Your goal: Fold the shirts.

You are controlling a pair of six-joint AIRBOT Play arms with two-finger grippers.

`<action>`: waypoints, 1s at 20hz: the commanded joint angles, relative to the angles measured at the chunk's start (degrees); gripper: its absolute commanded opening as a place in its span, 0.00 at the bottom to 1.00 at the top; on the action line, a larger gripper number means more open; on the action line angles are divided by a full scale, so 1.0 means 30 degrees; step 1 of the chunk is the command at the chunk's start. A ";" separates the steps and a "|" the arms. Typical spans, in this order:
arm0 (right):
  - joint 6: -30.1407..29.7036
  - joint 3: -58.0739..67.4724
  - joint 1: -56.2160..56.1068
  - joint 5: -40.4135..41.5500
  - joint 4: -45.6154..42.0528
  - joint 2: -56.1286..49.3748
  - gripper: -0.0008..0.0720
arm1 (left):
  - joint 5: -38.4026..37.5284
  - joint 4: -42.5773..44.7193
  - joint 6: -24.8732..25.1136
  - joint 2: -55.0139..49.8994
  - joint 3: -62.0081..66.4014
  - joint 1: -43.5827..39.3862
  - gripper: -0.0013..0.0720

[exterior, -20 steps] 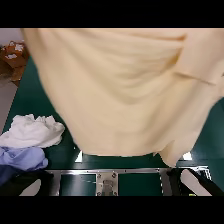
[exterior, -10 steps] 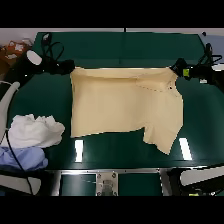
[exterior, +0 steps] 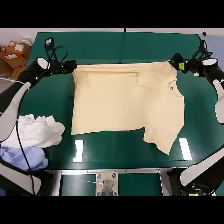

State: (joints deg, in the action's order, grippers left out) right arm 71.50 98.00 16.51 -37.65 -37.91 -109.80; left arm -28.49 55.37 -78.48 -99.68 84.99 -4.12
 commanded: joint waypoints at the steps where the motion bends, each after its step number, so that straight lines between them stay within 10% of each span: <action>1: 0.0146 0.0984 0.0000 0.0379 -0.0182 -0.0408 0.04 | 0.0612 -0.0044 0.0197 -0.0146 0.0474 0.0015 0.05; 9: 0.0714 0.0984 0.1370 -0.7023 -0.6229 -0.0313 0.04 | -0.7468 0.2397 0.0160 -0.0357 0.0415 0.0015 0.05; 20: 0.1107 0.0816 0.1290 -0.9559 -0.9624 -0.0372 0.04 | -0.9675 0.2178 -0.0772 -0.0984 -0.0619 -0.0204 0.05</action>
State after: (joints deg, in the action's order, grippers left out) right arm 74.48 100.75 20.40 -65.14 -65.28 -110.85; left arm -55.44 61.78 -79.66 -102.48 83.31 -4.69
